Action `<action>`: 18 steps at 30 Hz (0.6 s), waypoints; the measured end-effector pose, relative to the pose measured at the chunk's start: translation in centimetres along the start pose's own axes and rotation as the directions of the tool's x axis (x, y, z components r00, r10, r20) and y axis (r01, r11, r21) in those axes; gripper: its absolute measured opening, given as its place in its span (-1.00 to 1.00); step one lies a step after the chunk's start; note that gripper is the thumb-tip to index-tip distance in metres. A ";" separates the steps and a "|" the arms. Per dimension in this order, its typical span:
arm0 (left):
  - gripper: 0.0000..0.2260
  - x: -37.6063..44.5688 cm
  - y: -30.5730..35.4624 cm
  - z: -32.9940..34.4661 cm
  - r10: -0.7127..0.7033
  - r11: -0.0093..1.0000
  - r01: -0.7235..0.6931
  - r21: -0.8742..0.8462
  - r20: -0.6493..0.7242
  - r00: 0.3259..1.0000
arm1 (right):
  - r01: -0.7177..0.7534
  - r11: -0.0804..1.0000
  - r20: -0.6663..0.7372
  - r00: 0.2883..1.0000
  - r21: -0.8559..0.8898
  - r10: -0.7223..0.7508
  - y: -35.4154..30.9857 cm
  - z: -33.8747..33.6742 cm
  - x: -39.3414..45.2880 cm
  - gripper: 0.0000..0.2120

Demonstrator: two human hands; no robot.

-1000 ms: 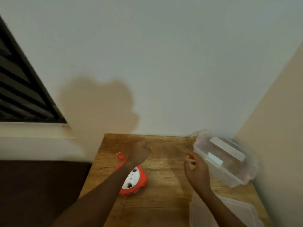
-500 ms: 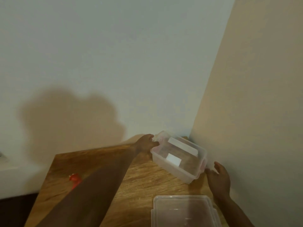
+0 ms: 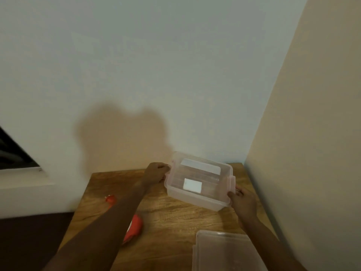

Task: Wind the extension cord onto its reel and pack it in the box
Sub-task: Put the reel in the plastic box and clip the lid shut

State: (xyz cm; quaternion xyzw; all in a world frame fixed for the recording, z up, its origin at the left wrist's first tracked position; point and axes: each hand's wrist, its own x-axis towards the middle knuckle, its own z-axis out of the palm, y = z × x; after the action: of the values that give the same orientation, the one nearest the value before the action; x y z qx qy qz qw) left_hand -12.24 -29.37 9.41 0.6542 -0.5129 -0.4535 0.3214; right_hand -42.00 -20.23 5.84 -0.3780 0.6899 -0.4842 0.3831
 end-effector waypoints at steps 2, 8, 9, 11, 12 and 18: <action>-0.82 -1.5 -1.1 -2.3 -0.040 0.995 0.035 -0.094 -0.048 0.998 | 0.015 1.000 0.055 0.998 -0.002 -0.015 -0.7 2.2 -0.6 -0.64; -0.86 -5.0 -5.5 -7.0 -0.112 0.985 0.088 -0.148 -0.158 0.981 | 0.058 0.998 0.166 0.985 -0.039 -0.051 -1.7 7.0 -2.4 -0.59; -0.87 -5.5 -6.1 -7.4 -0.109 0.987 0.088 -0.132 -0.162 0.981 | 0.060 0.997 0.183 0.982 -0.052 -0.050 -1.8 7.5 -2.6 -0.58; -0.86 -6.5 -6.9 -8.0 -0.095 0.991 0.079 -0.104 -0.166 0.982 | 0.070 0.995 0.218 0.975 -0.075 -0.053 -1.7 8.4 -2.9 -0.58; -0.83 -6.9 -7.2 -8.1 -0.090 0.992 0.075 -0.101 -0.159 0.983 | 0.076 0.994 0.229 0.972 -0.083 -0.056 -1.7 8.7 -2.9 -0.58; -0.70 -7.2 -7.3 -6.9 -0.097 0.993 0.087 -0.080 -0.131 0.987 | 0.060 0.986 0.192 0.981 -0.153 -0.030 -1.2 8.6 -2.1 -0.59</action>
State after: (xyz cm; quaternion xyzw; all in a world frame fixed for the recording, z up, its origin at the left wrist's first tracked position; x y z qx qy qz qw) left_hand -3.57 -20.78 7.46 0.6939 -0.4422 -0.4414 0.3579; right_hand -33.28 -21.92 5.27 -0.4670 0.6777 -0.3987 0.4046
